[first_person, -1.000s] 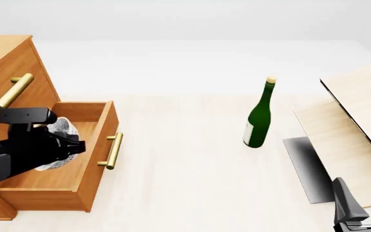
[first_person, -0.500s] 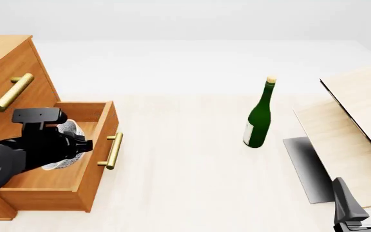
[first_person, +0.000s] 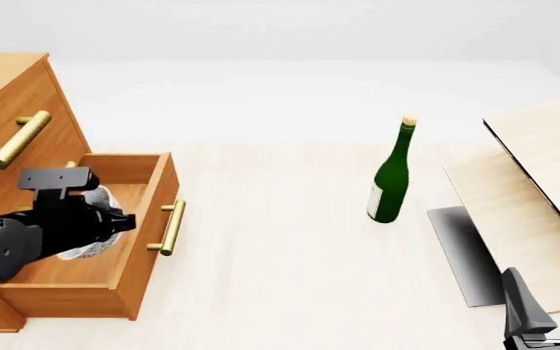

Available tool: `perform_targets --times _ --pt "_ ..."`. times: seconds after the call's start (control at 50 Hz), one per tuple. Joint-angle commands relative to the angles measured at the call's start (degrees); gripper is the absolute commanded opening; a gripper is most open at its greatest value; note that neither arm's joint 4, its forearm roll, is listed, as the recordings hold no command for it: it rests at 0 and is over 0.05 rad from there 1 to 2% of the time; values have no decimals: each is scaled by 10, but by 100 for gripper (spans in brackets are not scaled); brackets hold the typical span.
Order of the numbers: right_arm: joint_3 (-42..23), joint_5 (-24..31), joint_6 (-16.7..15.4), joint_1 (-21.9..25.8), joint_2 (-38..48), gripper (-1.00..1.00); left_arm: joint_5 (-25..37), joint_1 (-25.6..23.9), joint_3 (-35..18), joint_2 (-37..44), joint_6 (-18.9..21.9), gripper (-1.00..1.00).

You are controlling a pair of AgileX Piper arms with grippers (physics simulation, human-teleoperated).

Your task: Put the bowl in the bottom drawer of the cabinet.

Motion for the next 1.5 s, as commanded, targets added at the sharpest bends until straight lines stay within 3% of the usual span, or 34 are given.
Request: perform_targets --times 0.02,0.4,0.6,1.04,1.5 --pt "0 0 0 0 0 100 -16 18 13 4 7 -100" --pt "0 0 0 0 -1 100 -35 46 28 17 13 -100" --pt "0 0 0 0 0 100 -52 62 14 49 46 -100" --pt "0 0 0 0 0 100 -90 54 21 92 30 -100" --pt "0 0 0 0 0 100 -107 85 30 106 51 -100"
